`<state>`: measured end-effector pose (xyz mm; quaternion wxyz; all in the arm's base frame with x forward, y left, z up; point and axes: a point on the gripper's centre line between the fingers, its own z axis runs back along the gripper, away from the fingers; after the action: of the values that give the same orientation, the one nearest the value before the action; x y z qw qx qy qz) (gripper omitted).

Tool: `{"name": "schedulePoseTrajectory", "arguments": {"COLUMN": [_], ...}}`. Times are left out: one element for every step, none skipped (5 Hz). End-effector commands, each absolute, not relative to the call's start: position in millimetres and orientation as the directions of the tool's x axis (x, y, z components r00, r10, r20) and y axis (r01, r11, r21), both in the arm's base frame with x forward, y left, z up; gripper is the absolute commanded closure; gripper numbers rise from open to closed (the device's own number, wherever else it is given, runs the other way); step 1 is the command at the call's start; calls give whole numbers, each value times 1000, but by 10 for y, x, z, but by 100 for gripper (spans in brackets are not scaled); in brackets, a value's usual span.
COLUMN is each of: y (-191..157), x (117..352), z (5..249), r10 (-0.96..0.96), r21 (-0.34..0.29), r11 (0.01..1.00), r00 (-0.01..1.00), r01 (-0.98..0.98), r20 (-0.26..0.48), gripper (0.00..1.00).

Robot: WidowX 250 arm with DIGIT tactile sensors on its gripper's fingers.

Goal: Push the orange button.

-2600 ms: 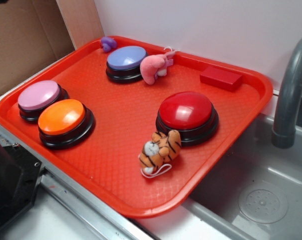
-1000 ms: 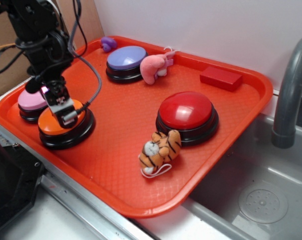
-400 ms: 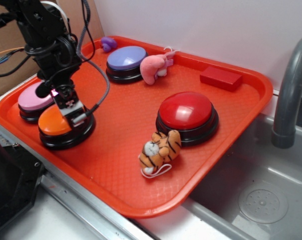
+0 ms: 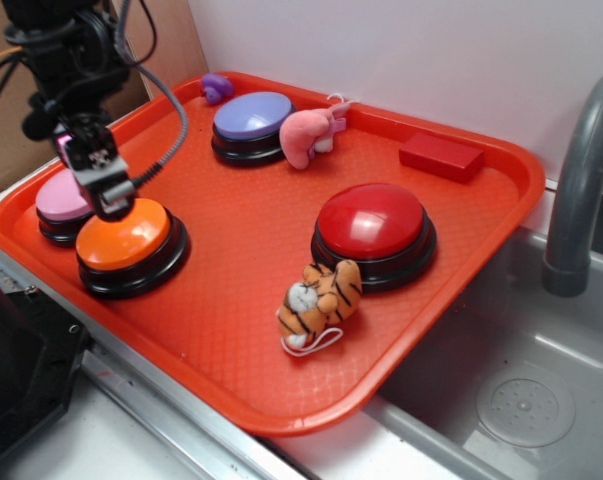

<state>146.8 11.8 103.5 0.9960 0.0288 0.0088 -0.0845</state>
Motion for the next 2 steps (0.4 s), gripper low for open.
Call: {"name": "schedulePoseTrajectory", "arguments": {"y": [185, 182], "x": [1498, 1486], "z": [1407, 1452], "r10": [-120, -112], "r21": [74, 74], "r11": [990, 991], "r00": [991, 992], "r01": [116, 108], "r20": [54, 54], "gripper": [0, 0]}}
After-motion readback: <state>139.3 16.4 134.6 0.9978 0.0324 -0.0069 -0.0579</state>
